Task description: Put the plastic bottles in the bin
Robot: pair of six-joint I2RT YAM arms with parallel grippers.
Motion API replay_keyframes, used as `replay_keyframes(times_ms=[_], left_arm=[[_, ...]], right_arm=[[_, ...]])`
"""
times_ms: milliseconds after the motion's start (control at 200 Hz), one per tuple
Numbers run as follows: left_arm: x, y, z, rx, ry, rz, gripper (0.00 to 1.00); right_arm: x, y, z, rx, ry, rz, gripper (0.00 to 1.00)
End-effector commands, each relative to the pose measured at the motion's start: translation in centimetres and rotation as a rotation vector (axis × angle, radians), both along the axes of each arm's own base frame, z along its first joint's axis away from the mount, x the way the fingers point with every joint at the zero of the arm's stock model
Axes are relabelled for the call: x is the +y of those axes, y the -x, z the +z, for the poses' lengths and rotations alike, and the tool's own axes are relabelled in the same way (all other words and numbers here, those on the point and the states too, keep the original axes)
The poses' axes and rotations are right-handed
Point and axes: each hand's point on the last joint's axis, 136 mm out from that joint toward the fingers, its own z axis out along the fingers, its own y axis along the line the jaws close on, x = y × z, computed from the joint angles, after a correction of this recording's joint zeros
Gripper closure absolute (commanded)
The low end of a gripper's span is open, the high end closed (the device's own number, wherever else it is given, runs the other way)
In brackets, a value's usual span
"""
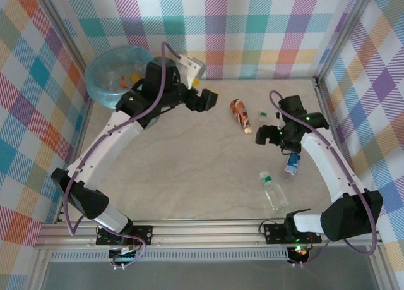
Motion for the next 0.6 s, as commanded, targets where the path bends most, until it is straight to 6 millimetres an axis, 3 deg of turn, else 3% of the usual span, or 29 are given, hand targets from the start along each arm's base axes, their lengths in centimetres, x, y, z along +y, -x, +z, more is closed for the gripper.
replay_keyframes(times_ms=[0, 155, 285, 595], left_arm=[[-2.1, 0.6, -0.8, 0.013, 0.022, -0.043, 0.13], [-3.1, 0.8, -2.2, 0.047, 0.02, -0.058, 0.13], [-2.9, 0.6, -2.3, 0.047, 0.006, -0.042, 0.13], [-2.1, 0.6, -2.4, 0.026, -0.038, -0.023, 0.12]], right_arm=[[-2.4, 2.4, -2.1, 0.092, 0.036, -0.159, 0.0], [-4.8, 2.0, -4.4, 0.052, 0.043, -0.291, 0.01], [-6.8, 1.0, -6.4, 0.043, 0.022, -0.394, 0.0], [-7.8, -1.4, -11.0, 0.114, -0.01, -0.413, 0.01]])
